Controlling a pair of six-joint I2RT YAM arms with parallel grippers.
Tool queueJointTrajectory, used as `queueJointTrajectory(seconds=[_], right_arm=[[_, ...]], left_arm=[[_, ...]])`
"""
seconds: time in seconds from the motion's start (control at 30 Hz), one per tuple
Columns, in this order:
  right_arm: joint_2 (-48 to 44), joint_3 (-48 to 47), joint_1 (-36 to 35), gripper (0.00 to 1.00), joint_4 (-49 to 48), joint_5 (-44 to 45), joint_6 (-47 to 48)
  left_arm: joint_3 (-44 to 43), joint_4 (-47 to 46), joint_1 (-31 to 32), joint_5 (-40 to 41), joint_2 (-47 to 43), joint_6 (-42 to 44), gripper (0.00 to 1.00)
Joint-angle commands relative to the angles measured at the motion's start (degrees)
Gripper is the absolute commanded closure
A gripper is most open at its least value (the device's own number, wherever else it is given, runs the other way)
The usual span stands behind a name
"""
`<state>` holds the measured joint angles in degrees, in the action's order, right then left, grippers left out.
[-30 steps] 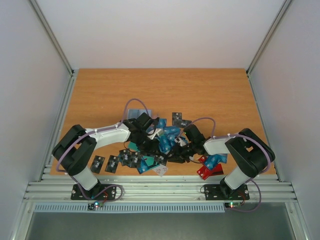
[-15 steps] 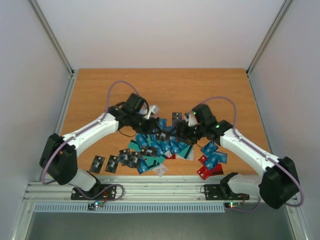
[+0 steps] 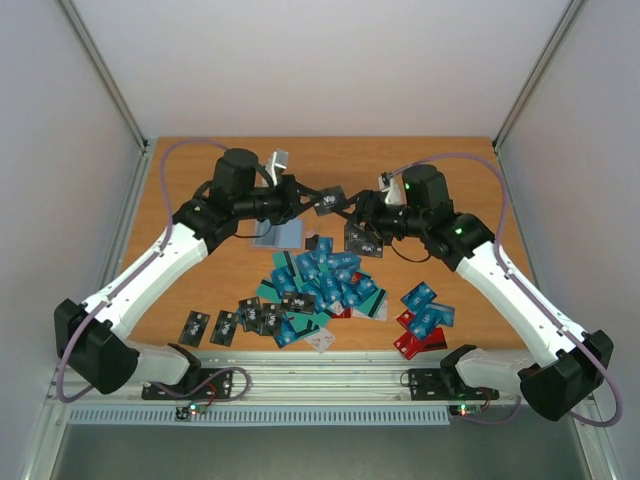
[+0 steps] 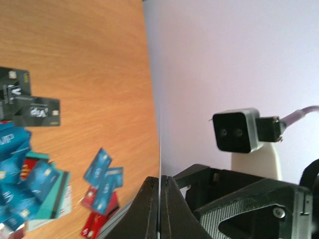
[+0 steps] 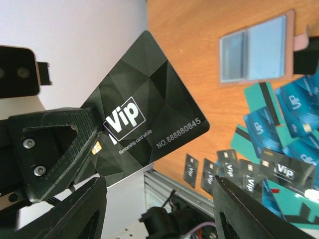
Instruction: Put the credit cards into the card holder
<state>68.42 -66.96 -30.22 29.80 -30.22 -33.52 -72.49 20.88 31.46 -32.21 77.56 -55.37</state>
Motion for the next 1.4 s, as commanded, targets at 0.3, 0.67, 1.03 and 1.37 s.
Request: queueJointTrajectory(seconds=[0.3,0.67,1.03,1.37], right_arm=[[2.1,-4.9,0.0,0.54,-13.4,1.9,-7.8],[5.0,-7.6,0.1,0.71,-18.5,2.4,-8.9],[7.1,-9.4,0.0,0.93,-20.8,1.0,-9.6],[10.6,-11.4,1.1,0.99,-22.5,-5.7,-8.1]], left_arm=[[0.5,-20.2,-0.4,1.5,-3.8,-20.0,1.0],[3.7,-25.9,-0.3,1.2,-5.3,-24.3,1.0],[6.2,-29.5,-0.4,1.1,-6.2,-26.9,1.0],[8.0,-21.9,-1.5,-0.4,-9.6,-20.0,0.54]])
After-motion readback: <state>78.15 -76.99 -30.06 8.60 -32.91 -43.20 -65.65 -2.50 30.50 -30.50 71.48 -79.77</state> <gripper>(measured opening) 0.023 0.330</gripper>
